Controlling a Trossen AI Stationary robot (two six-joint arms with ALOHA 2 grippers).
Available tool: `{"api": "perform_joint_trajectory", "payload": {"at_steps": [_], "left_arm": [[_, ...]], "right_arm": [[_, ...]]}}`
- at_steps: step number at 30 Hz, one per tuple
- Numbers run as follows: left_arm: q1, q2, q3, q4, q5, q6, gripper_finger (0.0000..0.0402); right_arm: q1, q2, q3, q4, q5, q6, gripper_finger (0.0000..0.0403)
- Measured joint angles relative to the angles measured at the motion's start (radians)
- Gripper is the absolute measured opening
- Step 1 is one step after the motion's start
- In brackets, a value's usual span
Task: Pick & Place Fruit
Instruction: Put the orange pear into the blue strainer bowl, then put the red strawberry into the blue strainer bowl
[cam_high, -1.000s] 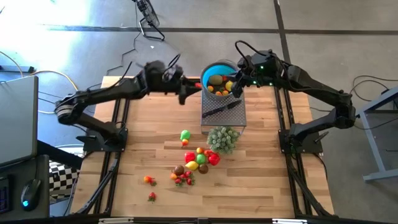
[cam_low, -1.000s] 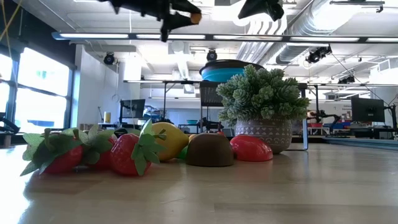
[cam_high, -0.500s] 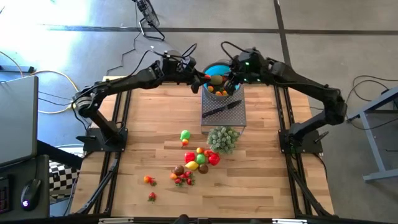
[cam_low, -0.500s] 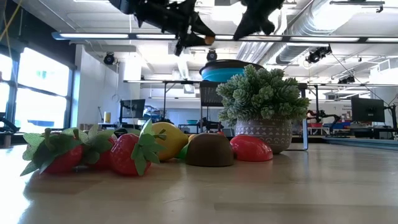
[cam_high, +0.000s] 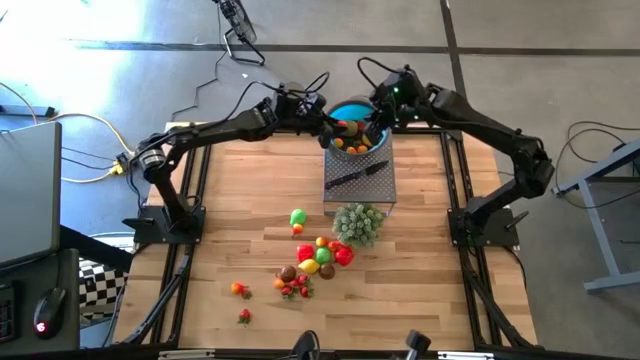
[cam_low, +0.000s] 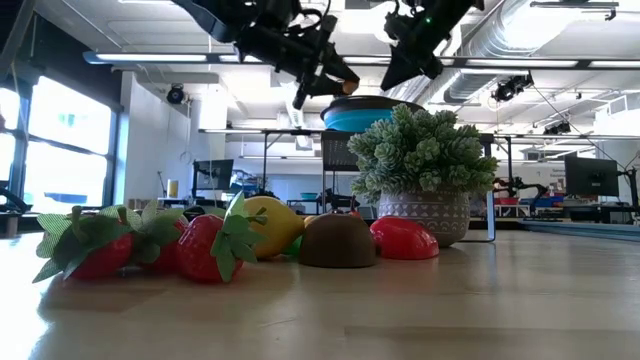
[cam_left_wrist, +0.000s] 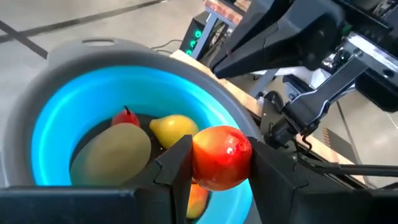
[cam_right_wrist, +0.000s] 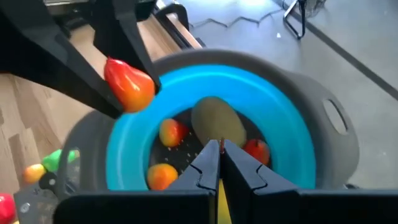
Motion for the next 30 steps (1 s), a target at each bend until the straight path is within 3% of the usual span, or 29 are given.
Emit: {"api": "perform_joint_trajectory", "payload": {"at_steps": [14,25,30], "left_arm": [[0.006,0.007,0.007,0.004,-0.022,-0.007,0.0131],[-0.001,0.007,0.007,0.002,-0.015,0.015,0.0222],[0.000,0.007,0.007,0.002,-0.014,0.013,0.0228]], "right_arm": [[-0.001,0.006,0.000,-0.046,0.010,0.000,0.0023],[-0.001,0.006,0.000,-0.046,0.008,-0.025,0.0156],[-0.001,0.006,0.000,-0.046,0.008,-0.028,0.0183]]}}
